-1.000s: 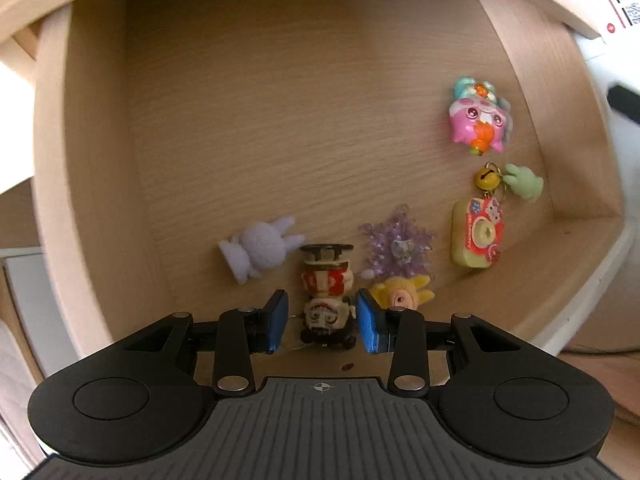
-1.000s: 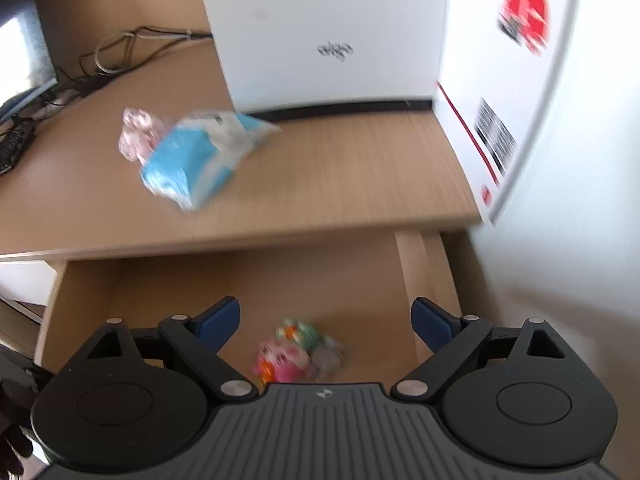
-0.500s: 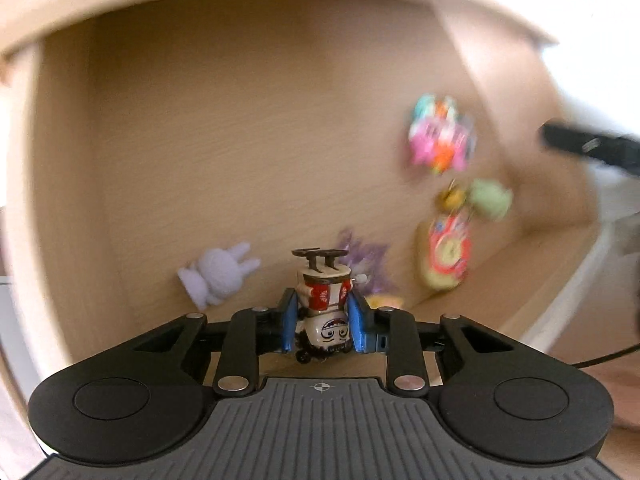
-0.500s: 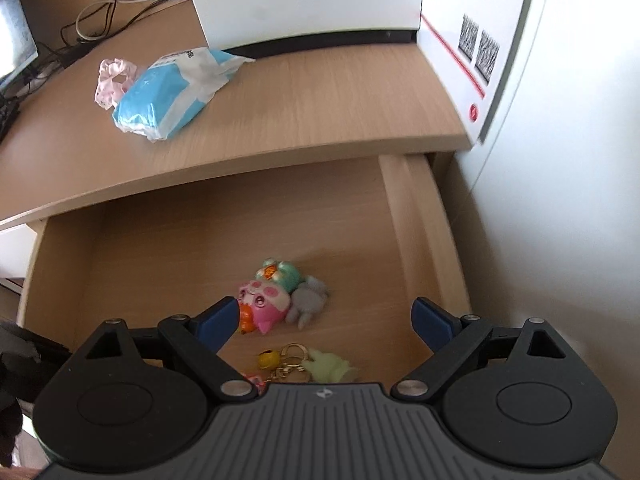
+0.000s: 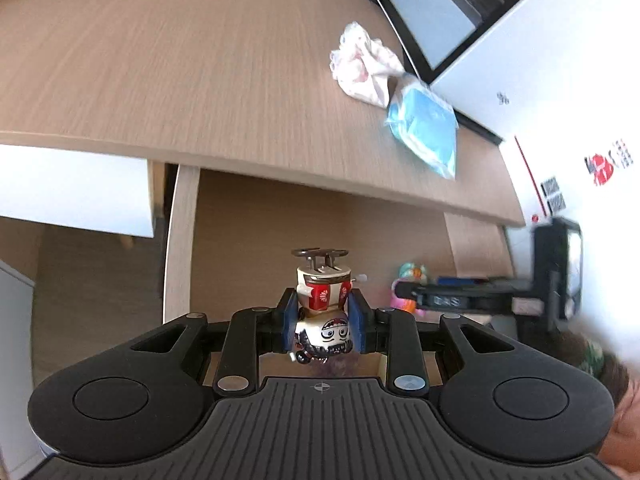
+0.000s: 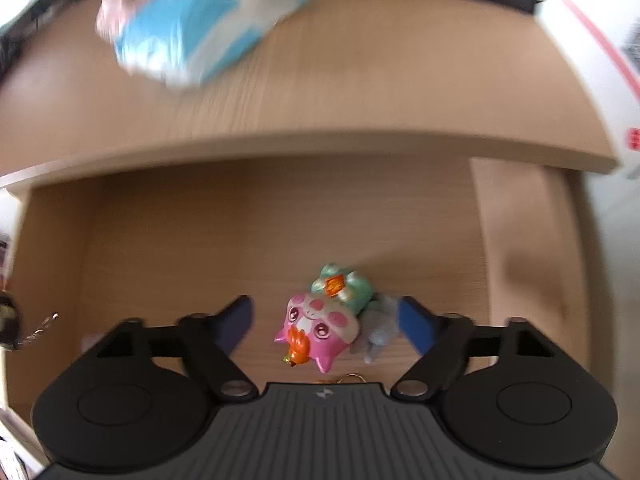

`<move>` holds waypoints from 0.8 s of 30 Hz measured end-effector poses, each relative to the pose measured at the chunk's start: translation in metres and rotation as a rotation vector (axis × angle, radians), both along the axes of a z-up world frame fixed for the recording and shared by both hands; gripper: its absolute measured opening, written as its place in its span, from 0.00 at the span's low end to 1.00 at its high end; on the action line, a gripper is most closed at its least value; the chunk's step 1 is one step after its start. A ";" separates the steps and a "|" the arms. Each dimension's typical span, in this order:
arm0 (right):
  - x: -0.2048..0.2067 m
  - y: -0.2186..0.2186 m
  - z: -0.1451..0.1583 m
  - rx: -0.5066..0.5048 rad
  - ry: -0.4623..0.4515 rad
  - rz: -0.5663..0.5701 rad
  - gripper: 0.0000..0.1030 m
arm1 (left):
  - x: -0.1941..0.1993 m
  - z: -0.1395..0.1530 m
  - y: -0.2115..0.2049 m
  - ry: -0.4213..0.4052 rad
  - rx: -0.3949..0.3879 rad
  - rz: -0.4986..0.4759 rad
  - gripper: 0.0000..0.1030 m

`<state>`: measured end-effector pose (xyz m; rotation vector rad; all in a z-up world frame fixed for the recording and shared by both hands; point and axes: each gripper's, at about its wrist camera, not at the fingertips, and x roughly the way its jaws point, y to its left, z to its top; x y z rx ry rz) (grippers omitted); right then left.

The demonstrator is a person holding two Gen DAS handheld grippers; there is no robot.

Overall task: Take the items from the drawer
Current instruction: 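Lift the figurine with the left gripper while the right gripper grasps the pink pig toy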

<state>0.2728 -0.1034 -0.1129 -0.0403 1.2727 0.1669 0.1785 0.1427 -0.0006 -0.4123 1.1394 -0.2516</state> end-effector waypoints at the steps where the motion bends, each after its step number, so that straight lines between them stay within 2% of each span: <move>1: 0.001 0.005 -0.005 -0.011 0.012 0.022 0.68 | -0.001 -0.001 -0.008 0.007 0.001 -0.004 0.29; 4: 0.000 0.019 -0.014 -0.053 0.021 0.089 0.65 | -0.007 -0.002 -0.009 0.021 -0.002 -0.004 0.29; 5: -0.001 0.023 -0.017 -0.069 0.026 0.101 0.60 | -0.009 -0.006 -0.009 0.023 -0.004 0.000 0.29; 6: -0.002 0.025 -0.019 -0.081 0.032 0.111 0.49 | -0.013 -0.006 -0.012 0.025 -0.008 0.003 0.29; 7: -0.003 0.028 -0.020 -0.092 0.045 0.118 0.47 | -0.012 -0.006 -0.014 0.025 -0.012 0.001 0.29; 10: -0.014 0.028 -0.011 -0.073 0.026 0.117 0.46 | -0.012 -0.004 -0.020 0.020 -0.015 -0.017 0.29; 18: -0.052 0.018 0.044 0.025 -0.094 0.075 0.46 | -0.001 -0.010 -0.037 0.027 -0.019 -0.067 0.29; 24: -0.072 0.004 0.075 0.081 -0.142 0.043 0.46 | 0.003 0.007 -0.046 -0.052 -0.048 -0.095 0.29</move>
